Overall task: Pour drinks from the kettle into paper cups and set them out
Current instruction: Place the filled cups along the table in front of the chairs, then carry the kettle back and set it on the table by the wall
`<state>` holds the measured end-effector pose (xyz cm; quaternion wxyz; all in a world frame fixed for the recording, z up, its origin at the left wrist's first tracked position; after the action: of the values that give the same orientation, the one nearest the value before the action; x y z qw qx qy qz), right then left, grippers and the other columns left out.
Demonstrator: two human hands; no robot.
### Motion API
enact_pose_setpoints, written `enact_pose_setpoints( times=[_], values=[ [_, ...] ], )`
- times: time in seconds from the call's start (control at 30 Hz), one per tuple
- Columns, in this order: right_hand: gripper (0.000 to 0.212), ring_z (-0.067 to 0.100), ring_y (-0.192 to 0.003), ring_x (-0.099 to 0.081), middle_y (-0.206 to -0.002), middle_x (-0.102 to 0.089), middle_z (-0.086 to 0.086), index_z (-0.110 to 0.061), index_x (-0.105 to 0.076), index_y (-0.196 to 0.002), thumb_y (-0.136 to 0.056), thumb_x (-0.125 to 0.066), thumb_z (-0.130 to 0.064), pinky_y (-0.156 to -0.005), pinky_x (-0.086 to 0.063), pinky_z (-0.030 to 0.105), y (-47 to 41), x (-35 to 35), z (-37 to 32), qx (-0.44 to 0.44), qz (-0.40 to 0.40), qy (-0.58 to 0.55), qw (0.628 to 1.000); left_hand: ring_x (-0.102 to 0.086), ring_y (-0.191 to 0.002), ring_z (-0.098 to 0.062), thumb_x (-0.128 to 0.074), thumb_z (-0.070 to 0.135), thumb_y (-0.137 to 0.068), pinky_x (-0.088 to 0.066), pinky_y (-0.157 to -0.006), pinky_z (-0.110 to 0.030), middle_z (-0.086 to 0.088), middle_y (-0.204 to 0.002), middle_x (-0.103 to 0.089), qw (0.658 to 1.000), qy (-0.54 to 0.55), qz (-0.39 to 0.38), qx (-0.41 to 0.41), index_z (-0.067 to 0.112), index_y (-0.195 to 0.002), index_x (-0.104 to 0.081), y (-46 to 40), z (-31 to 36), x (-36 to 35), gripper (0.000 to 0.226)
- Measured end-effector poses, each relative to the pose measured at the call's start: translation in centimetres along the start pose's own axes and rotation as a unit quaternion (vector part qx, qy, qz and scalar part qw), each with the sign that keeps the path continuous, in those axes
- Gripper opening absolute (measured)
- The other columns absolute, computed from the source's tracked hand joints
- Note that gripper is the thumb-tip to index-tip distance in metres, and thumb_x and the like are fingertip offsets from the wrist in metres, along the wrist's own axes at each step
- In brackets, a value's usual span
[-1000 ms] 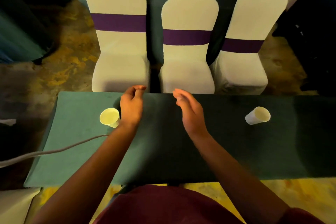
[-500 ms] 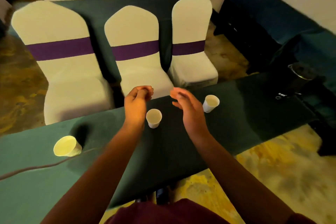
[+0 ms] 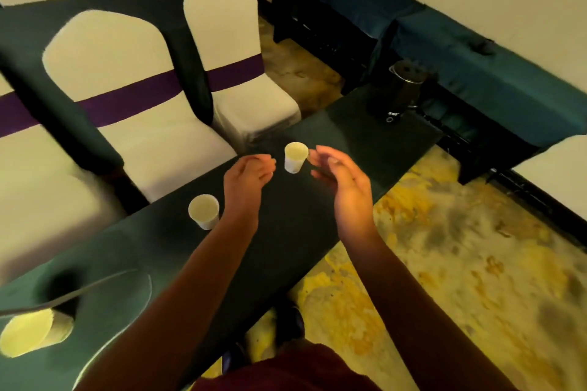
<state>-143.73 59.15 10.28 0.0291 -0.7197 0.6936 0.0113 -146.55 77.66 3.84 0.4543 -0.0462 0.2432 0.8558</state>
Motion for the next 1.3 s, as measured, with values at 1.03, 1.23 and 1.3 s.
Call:
enact_pose_setpoints(
  times=[1.03,1.23,1.3],
  values=[
    [0.040,0.015,-0.118,-0.067,-0.121,-0.073,0.009,-0.002,-0.070,-0.120,-0.097,-0.049,-0.027,-0.106,-0.050,0.049,-22.8,35.0,-0.9,0.049,0.142,0.060,0.987,-0.069,-0.108,-0.013,-0.048,0.012,-0.093,-0.054,-0.094,-0.031,0.001,-0.110,-0.074,0.988,-0.110,-0.106,-0.026,0.021,-0.104,-0.071,-12.6,-7.8,-38.1,0.027],
    [0.034,0.016,-0.118,-0.067,-0.122,-0.072,0.009,0.001,-0.069,-0.121,-0.102,-0.048,-0.017,-0.106,-0.050,0.050,-30.1,37.6,0.0,0.045,0.161,0.067,0.984,-0.067,-0.111,-0.012,-0.047,0.017,-0.098,-0.051,-0.100,-0.032,0.000,-0.115,-0.073,0.983,-0.124,-0.134,-0.031,0.020,-0.112,-0.068,-18.4,-8.0,-44.1,0.025],
    [0.032,0.017,-0.118,-0.068,-0.121,-0.072,0.010,0.000,-0.069,-0.120,-0.101,-0.050,-0.016,-0.106,-0.050,0.050,-32.4,38.2,0.1,0.041,0.163,0.059,0.984,-0.067,-0.112,-0.013,-0.048,0.017,-0.098,-0.050,-0.102,-0.033,-0.001,-0.115,-0.072,0.982,-0.125,-0.136,-0.040,0.020,-0.110,-0.068,-20.1,-7.7,-45.5,0.024]
  ],
)
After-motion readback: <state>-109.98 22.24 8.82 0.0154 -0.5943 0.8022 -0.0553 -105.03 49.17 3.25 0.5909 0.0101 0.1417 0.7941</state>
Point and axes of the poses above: each hand's wrist, its own y-axis away from the middle knuckle, its own x-axis out of the back of the hand, z = x × y, the point moved 8 cm from there along -y, towards the middle knuckle
